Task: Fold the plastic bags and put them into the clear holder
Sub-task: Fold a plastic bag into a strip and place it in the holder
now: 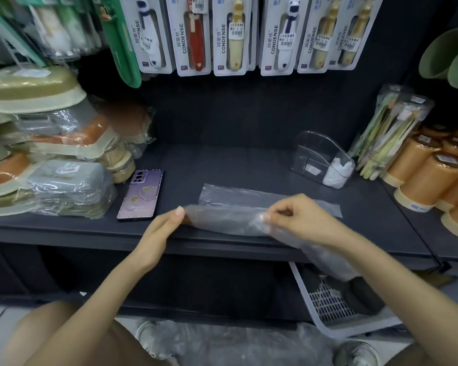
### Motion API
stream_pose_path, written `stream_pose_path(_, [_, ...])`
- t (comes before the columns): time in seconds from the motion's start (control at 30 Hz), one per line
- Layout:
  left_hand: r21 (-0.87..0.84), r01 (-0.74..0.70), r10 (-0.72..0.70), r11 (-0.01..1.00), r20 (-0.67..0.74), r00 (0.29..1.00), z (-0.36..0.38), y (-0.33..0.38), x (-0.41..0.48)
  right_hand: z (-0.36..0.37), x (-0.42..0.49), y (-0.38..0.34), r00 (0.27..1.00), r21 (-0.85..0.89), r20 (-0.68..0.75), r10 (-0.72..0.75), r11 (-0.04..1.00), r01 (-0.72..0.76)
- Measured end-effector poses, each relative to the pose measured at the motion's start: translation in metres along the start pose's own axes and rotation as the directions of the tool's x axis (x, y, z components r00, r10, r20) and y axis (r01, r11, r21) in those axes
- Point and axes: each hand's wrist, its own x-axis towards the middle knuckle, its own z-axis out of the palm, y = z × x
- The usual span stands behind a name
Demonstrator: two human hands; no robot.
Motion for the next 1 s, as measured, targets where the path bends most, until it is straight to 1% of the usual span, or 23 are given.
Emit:
stream_pose_path(0.07, [0.028,0.045,-0.044,0.999,-0.047,0.998,0.001,0.001,0.008,-0.012,0.022,-0.005,0.999,-0.020,0.043,0.028,0.999,-0.027])
stream_pose_path(0.13, [0.146,0.109,-0.094,0.983,-0.107,0.990,0.004,-0.002,0.018,-0.017,0.045,-0.002,0.994,-0.073,0.067,0.086,0.994,-0.081])
stream_pose_path(0.23, [0.324,0.195,-0.143,0.926,-0.179,0.973,0.009,-0.009,0.034,-0.018,0.076,0.009,0.985,-0.168,0.078,0.153,0.976,-0.138])
stream_pose_path(0.3, [0.440,0.243,-0.154,0.864,-0.228,0.961,0.013,-0.012,0.045,-0.014,0.090,0.017,0.982,-0.278,0.061,0.181,0.948,-0.157])
stream_pose_path(0.4, [0.544,0.286,-0.131,0.789,-0.306,0.943,0.020,-0.016,0.058,-0.011,0.102,0.028,0.973,-0.415,0.053,0.225,0.891,-0.183])
stream_pose_path(0.53, [0.616,0.320,-0.075,0.720,-0.390,0.918,0.024,-0.014,0.073,-0.006,0.107,0.040,0.971,-0.407,0.039,0.234,0.892,-0.199])
stream_pose_path(0.63, [0.646,0.333,-0.055,0.687,-0.411,0.910,0.024,-0.014,0.080,-0.002,0.108,0.047,0.977,-0.402,0.012,0.212,0.896,-0.189])
stream_pose_path(0.67, [0.684,0.297,0.019,0.666,-0.414,0.910,0.024,-0.016,0.081,-0.002,0.108,0.049,0.979,-0.403,0.009,0.206,0.897,-0.185])
stream_pose_path(0.7, [0.750,0.217,0.150,0.625,-0.388,0.910,0.023,-0.019,0.081,-0.001,0.109,0.050,0.980,-0.407,0.012,0.200,0.896,-0.178])
stream_pose_path(0.73, [0.822,0.128,0.281,0.556,-0.330,0.901,0.023,-0.022,0.082,-0.001,0.110,0.050,0.980,-0.411,0.019,0.197,0.895,-0.173])
stream_pose_path(0.77, [0.879,0.044,0.387,0.474,-0.253,0.887,0.025,-0.023,0.083,-0.002,0.111,0.051,0.980,-0.412,0.026,0.198,0.895,-0.170])
stream_pose_path(0.8, [0.913,-0.044,0.452,0.405,-0.159,0.878,0.029,-0.026,0.085,-0.002,0.112,0.052,0.979,-0.410,0.032,0.203,0.896,-0.172])
stream_pose_path(0.83, [0.920,-0.143,0.474,0.365,-0.052,0.879,0.033,-0.027,0.086,-0.002,0.114,0.052,0.977,-0.406,0.034,0.209,0.896,-0.177])
stream_pose_path(0.87, [0.908,-0.228,0.467,0.352,0.040,0.883,0.037,-0.029,0.087,-0.003,0.115,0.053,0.976,-0.403,0.035,0.216,0.897,-0.184])
stream_pose_path(0.9, [0.889,-0.281,0.438,0.361,0.105,0.893,0.040,-0.030,0.088,-0.004,0.117,0.054,0.974,-0.399,0.037,0.223,0.897,-0.191])
stream_pose_path(0.93, [0.874,-0.299,0.395,0.382,0.138,0.908,0.042,-0.032,0.089,-0.004,0.118,0.054,0.972,-0.395,0.041,0.233,0.897,-0.198])
stream_pose_path(1.0, [0.870,-0.270,0.290,0.412,0.156,0.944,0.045,-0.036,0.091,-0.005,0.120,0.055,0.966,-0.385,0.055,0.252,0.898,-0.212])
